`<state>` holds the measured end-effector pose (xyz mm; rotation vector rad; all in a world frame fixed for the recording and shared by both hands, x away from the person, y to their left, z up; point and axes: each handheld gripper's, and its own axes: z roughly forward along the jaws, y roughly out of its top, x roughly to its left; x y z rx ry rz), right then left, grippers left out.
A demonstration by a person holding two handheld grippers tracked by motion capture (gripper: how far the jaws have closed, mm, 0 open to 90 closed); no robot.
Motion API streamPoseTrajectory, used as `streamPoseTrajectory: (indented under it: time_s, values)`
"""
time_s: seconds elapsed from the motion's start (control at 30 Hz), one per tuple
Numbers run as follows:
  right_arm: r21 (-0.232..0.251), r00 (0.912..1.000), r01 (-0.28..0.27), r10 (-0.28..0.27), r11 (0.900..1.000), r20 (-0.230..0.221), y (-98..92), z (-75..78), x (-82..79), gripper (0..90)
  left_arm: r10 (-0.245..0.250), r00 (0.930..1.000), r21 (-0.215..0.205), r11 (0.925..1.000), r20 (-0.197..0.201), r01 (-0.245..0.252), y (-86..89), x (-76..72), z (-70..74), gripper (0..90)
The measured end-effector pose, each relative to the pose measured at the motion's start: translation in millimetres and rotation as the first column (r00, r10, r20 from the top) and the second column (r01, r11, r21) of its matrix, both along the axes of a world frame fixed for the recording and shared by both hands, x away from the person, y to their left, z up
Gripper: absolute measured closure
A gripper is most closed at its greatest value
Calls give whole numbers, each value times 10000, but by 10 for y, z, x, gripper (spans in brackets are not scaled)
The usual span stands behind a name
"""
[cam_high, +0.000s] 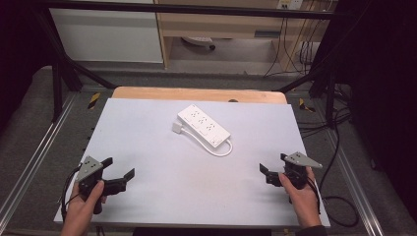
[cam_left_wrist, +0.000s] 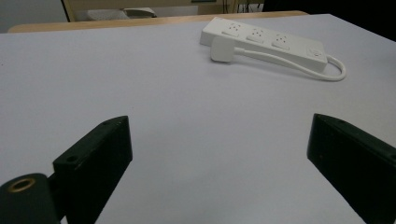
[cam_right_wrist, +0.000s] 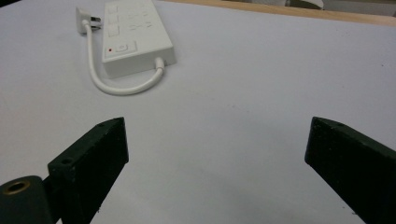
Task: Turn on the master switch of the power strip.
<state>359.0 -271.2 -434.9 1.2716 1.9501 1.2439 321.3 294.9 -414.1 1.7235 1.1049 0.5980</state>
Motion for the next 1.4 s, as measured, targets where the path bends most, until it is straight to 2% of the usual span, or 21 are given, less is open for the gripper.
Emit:
streamPoseTrajectory:
  time_s: [0.1,0.27,0.33,0.43,0.63,0.8,0.87,1.07,1.2,1.3,1.4]
  values:
    - [107,9999,-78,77,9999,127,16,36,-3,64,-42,10000,-43,10000,62,42,-4,-2,2,66]
    - [594,9996,-20,3,9982,285,35,130,-7,36,-87,10000,3,10000,49,87,-15,5,-5,66]
    - [793,9994,-183,158,9967,322,44,151,-7,25,-64,10000,-9,10000,61,64,-20,3,-7,66]
    - [742,9991,-263,238,9969,350,81,193,-13,34,-23,9999,-2,10000,102,23,-26,3,-5,65]
    - [403,9966,-376,345,9985,750,176,241,-23,43,108,9999,45,9999,5,-108,-38,12,-20,66]
    - [484,9973,-434,404,9979,610,205,252,-31,46,34,10000,80,10000,70,-35,-41,-11,-11,65]
    - [533,9982,-274,245,9982,547,200,254,-20,50,-28,9999,-9,10000,150,28,-37,-15,-2,64]
    - [380,10000,-67,66,9993,43,208,269,88,56,-77,10000,-79,9999,22,77,-29,-8,-23,63]
    - [-168,9986,-502,500,9986,-145,276,349,185,66,20,10000,-58,10000,45,-19,-32,-6,-18,66]
    - [34,9977,-615,616,9981,-297,328,413,272,68,30,10000,-24,10000,50,-30,-42,-7,-19,64]
    - [-226,9946,-931,919,9954,-472,417,467,362,64,-1,10000,28,10000,19,1,-49,3,-26,66]
